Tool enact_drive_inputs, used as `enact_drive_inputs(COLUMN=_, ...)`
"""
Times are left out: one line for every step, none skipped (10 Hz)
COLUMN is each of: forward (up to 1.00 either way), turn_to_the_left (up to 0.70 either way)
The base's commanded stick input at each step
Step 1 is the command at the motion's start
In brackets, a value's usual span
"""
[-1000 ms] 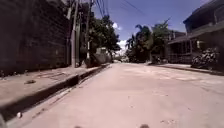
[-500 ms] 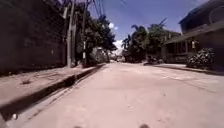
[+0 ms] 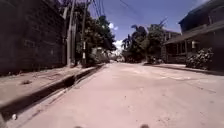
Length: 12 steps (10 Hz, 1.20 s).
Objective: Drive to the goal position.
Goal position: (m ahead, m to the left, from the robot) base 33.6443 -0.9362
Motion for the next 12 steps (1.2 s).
enact_drive_inputs(forward=1.0, turn_to_the_left=0.0)
enact_drive_inputs(forward=1.0, turn_to_the_left=0.0)
enact_drive_inputs(forward=1.0, turn_to_the_left=0.0)
enact_drive_inputs(forward=1.0, turn_to_the_left=0.0)
enact_drive_inputs(forward=1.0, turn_to_the_left=0.0)
enact_drive_inputs(forward=1.0, turn_to_the_left=-0.07)
enact_drive_inputs(forward=1.0, turn_to_the_left=-0.18)
enact_drive_inputs(forward=1.0, turn_to_the_left=-0.27)
enact_drive_inputs(forward=1.0, turn_to_the_left=-0.27)
enact_drive_inputs(forward=1.0, turn_to_the_left=-0.27)
enact_drive_inputs(forward=1.0, turn_to_the_left=-0.27)
enact_drive_inputs(forward=1.0, turn_to_the_left=-0.27)
